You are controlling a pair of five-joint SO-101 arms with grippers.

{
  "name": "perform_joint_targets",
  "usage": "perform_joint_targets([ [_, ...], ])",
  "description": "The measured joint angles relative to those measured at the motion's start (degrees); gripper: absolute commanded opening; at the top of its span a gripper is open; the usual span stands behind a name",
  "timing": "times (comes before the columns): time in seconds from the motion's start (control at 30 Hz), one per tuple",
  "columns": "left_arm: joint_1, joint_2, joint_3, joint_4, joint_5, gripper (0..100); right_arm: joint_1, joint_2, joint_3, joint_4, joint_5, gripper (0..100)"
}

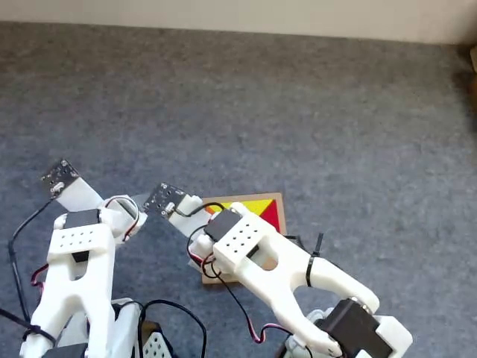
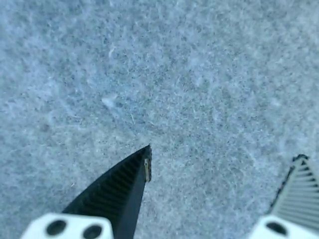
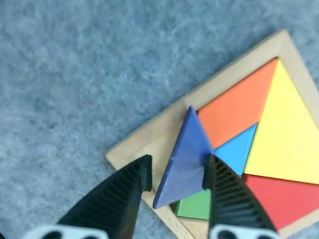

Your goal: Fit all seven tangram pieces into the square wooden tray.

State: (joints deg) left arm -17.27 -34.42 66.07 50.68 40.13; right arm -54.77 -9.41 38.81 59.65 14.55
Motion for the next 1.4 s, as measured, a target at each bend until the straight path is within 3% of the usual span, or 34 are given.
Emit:
perform_joint_targets([
  [0.2,0.00,0.00,0.00,0.00,0.00,40,0.18,-5.80,1.14,0.53,0.00,17.2],
  [0.37,0.00,0.00,0.00,0.00,0.00,40,5.10,-11.60,4.13,0.53,0.00,17.3],
  [0.7,0.00,0.00,0.00,0.00,0.00,40,6.77,-4.04,4.66,-1.93,0.26,17.3],
  [1.4,0.00,0.00,0.00,0.00,0.00,40,1.67,-2.29,4.31,0.70,0.18,17.3],
])
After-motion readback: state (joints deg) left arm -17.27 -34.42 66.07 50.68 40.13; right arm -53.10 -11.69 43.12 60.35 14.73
